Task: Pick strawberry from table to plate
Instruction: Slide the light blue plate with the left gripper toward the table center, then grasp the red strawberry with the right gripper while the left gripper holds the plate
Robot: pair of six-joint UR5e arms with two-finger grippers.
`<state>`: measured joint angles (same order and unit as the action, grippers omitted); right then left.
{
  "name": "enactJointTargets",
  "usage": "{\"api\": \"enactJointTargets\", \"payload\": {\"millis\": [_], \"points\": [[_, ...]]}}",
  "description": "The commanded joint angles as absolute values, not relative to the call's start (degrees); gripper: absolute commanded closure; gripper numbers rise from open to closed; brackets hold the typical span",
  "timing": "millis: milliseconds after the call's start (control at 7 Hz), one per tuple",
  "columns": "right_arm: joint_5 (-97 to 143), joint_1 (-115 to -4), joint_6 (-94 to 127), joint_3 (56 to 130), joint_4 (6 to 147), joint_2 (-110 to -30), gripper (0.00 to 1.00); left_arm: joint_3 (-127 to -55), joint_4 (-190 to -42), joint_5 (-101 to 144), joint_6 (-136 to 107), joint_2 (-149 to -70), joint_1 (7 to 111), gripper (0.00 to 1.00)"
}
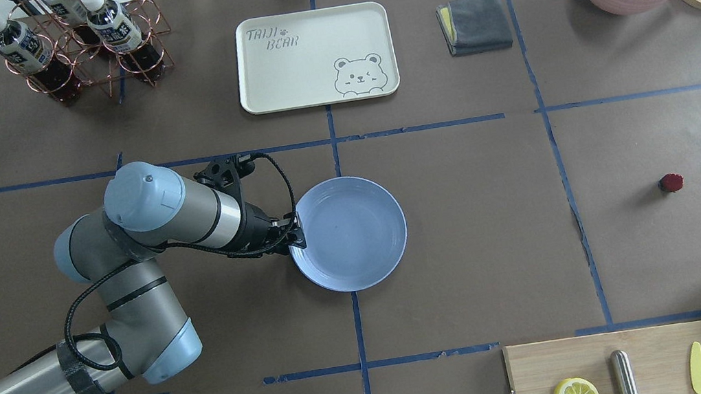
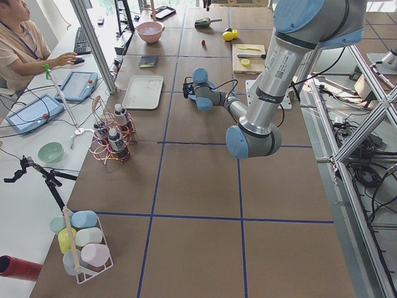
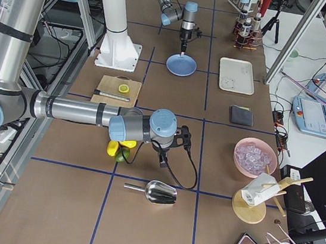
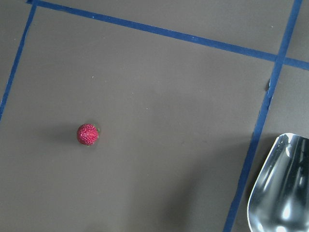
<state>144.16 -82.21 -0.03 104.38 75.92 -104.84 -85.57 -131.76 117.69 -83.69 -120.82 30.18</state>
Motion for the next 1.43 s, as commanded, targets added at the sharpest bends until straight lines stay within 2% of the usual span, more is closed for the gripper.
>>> {"api": "enactJointTargets", "payload": {"millis": [0,429,857,1286], "points": [[143.1,-74.8,20.4,104.1,64.0,-105.3,0.00,-88.1,-131.7,117.9,-83.8,-120.8,31.1,0.23],[126.1,-56.8,42.8,103.9,52.2,-105.7,0.00,-89.3,-131.7,117.9,-84.1,-120.8,32.2,0.21],[119.0,-49.6,57.2,102.6,50.0,-103.9,0.00,-89.2,-131.7,117.9,-84.1,-120.4,32.2,0.20],[117.2,-48.2,58.4,96.8,49.8,-98.5,0.00,-89.0,-131.7,117.9,-84.1,-120.4,32.1,0.20]]}}
